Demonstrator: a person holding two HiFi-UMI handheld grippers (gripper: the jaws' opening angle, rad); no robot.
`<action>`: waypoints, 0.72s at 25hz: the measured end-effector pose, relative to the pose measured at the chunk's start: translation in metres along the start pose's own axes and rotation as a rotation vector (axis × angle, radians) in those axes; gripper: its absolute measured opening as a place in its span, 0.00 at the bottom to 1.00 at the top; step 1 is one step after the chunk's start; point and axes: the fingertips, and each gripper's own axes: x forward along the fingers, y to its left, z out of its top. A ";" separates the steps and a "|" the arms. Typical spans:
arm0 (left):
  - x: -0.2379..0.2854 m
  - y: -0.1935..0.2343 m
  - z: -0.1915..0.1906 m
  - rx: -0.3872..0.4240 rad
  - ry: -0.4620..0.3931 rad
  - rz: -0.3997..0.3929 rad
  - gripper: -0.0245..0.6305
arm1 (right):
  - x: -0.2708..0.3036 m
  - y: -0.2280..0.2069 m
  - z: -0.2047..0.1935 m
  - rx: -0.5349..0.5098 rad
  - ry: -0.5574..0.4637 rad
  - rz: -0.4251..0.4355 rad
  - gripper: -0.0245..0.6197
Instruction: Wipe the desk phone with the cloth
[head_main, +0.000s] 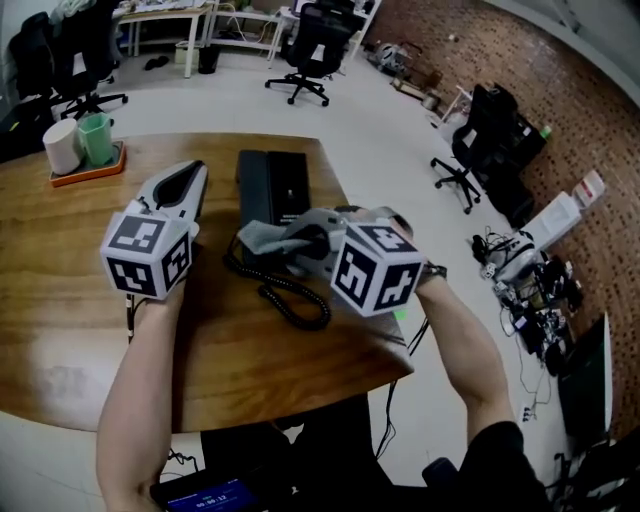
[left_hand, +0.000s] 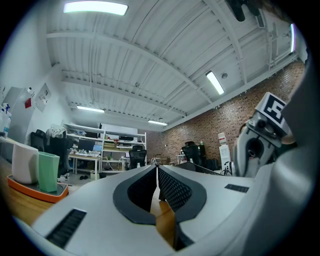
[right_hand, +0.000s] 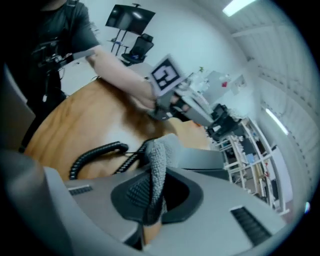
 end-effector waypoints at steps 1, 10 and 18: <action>0.000 0.001 0.000 0.000 -0.001 0.000 0.04 | 0.000 -0.026 -0.001 0.058 -0.021 -0.073 0.08; 0.000 -0.001 -0.001 -0.005 -0.004 -0.002 0.04 | 0.031 -0.171 -0.037 0.321 0.044 -0.450 0.08; 0.001 0.002 0.000 -0.002 -0.002 -0.002 0.04 | 0.024 -0.085 -0.015 0.103 0.089 -0.282 0.08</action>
